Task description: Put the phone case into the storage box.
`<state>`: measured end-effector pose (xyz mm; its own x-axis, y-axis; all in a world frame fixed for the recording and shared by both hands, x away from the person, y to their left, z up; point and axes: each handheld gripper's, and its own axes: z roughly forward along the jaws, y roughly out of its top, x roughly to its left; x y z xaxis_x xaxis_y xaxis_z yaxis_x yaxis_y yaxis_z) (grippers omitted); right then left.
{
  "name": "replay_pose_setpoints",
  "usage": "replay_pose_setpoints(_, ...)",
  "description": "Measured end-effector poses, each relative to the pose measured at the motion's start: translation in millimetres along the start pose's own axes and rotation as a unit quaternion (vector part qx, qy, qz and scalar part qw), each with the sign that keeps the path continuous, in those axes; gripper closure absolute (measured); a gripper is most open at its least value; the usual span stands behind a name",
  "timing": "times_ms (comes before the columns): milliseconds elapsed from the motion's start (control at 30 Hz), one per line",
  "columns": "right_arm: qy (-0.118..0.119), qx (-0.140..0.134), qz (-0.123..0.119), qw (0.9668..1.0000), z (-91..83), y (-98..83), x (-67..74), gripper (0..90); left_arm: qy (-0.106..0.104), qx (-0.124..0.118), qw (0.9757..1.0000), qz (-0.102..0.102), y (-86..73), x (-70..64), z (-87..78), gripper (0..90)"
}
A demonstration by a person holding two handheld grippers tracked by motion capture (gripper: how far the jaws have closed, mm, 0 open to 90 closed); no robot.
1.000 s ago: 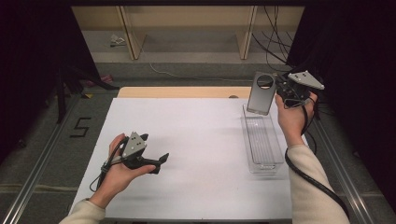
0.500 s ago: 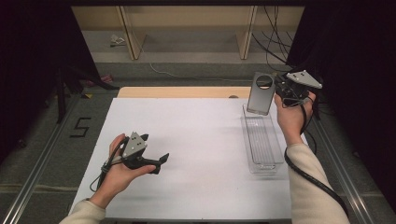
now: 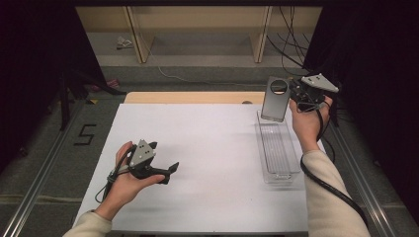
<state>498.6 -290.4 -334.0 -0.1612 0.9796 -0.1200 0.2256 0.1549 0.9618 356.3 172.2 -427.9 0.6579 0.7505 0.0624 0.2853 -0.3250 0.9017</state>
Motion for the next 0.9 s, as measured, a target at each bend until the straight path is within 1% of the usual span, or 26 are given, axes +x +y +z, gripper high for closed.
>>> replay_pose_setpoints(433,-0.001,0.006,-0.001,1.0,3.3,-0.3,-1.5,84.0,-0.001,0.001,1.0,0.0,-0.4,0.1,0.2,1.2)
replay_pose_setpoints(900,0.003,0.013,-0.01,0.9999,8.9,-1.7,-0.6,84.1,-0.001,0.001,1.0,0.0,-0.5,0.1,0.3,1.2)
